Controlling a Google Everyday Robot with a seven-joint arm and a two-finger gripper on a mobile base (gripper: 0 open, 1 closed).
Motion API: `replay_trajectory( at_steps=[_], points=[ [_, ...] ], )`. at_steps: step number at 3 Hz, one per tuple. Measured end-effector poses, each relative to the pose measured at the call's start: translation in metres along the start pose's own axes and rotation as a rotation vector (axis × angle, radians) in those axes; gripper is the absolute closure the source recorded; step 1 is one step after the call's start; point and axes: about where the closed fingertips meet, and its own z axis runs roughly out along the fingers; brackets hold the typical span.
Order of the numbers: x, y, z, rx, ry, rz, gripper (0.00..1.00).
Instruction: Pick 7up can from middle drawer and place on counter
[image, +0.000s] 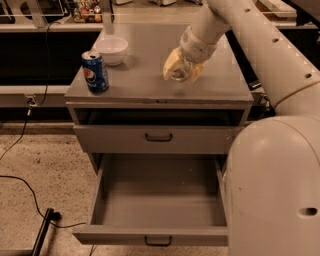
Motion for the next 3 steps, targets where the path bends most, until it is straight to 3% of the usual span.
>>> replay_trajectory(
  at_steps=[1, 3],
  points=[
    [-0.0031, 0.0015, 0.0035, -0.004, -0.007, -0.001, 0.0],
    [-0.0059, -0.0035, -0.0025, -0.007, -0.037, 0.029, 0.0]
  ],
)
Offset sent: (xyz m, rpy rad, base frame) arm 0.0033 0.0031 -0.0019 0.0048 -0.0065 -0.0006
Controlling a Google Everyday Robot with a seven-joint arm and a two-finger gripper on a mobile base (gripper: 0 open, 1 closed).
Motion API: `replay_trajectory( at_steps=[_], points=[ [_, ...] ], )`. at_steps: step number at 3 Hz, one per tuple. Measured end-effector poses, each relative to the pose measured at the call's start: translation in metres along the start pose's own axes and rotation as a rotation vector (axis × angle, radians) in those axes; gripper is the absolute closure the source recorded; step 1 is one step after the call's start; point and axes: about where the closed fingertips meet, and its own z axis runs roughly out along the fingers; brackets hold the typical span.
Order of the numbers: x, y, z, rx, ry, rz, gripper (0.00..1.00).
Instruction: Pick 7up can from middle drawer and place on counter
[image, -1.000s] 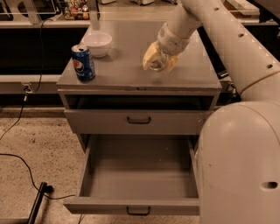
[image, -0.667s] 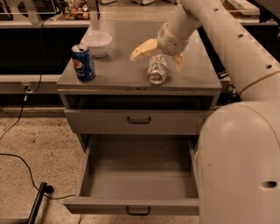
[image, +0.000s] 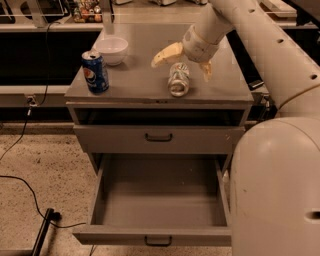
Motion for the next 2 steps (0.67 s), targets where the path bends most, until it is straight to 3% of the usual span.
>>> replay_trajectory(
  at_steps=[2],
  points=[
    [0.016, -0.028, -0.105, -0.016, -0.165, 0.113, 0.0]
  ],
)
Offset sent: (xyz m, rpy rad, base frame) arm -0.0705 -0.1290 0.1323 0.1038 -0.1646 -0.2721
